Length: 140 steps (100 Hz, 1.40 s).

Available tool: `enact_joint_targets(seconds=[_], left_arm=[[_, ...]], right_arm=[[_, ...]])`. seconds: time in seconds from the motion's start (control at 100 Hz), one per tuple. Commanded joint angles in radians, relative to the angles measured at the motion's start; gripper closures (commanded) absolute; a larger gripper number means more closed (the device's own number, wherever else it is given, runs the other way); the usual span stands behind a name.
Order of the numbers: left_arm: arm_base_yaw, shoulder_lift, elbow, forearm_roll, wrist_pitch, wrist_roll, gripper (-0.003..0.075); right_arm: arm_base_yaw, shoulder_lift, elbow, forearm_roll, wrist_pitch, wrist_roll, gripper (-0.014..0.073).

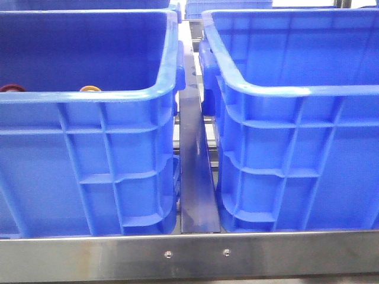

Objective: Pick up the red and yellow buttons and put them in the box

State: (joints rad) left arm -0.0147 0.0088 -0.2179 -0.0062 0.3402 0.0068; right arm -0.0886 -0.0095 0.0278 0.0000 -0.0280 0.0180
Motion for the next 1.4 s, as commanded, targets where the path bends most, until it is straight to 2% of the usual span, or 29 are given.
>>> enact_joint_targets(seconds=[0.0,0.11,0.27,0.34,0.39,0.46,0.58,0.65,0.8,0.99,1.17,1.39], left_arm=[[-0.002,0.058,-0.091,-0.002,0.032,-0.007,0.0741],[-0.002,0.147,-0.168,-0.002,0.121,-0.007,0.0741],[-0.002,0.286,-0.259,-0.002,0.148,-0.007,0.0738],[-0.002,0.356,-0.299,-0.013,0.165,-0.007,0.0704],[-0.002,0.407,-0.326,-0.023,0.178,-0.007,0.0647],[-0.002,0.476,-0.357,-0.031,0.18,-0.007,0.0525],[-0.002,0.587,-0.404,-0.037,0.178,-0.007,0.0267],[-0.002,0.656,-0.437,-0.066,0.182,-0.007,0.0206],[-0.002,0.817,-0.541,-0.11,0.251,-0.007,0.0206],[-0.002,1.044,-0.73,-0.11,0.404,-0.007,0.0206],[-0.002,1.205,-0.879,-0.11,0.468,-0.029,0.0206],[-0.007,1.39,-1.028,-0.11,0.613,-0.039,0.0206]], right_arm=[[-0.005,-0.021,0.005,-0.011,-0.073,0.0,0.0613],[-0.005,-0.021,0.005,-0.011,-0.073,0.0,0.0613],[-0.005,-0.021,0.005,-0.011,-0.073,0.0,0.0613],[-0.005,-0.021,0.005,-0.011,-0.073,0.0,0.0613],[-0.005,-0.021,0.005,-0.011,-0.073,0.0,0.0613],[-0.005,-0.021,0.005,-0.011,-0.073,0.0,0.0613],[-0.005,-0.021,0.005,-0.011,-0.073,0.0,0.0613],[-0.005,-0.021,0.005,-0.011,-0.073,0.0,0.0613],[-0.005,-0.021,0.005,-0.011,-0.073,0.0,0.0613],[-0.005,-0.021,0.005,-0.011,-0.073,0.0,0.0613],[-0.005,-0.021,0.005,-0.011,-0.073,0.0,0.0613],[-0.005,-0.021,0.005,-0.011,-0.073,0.0,0.0613]])
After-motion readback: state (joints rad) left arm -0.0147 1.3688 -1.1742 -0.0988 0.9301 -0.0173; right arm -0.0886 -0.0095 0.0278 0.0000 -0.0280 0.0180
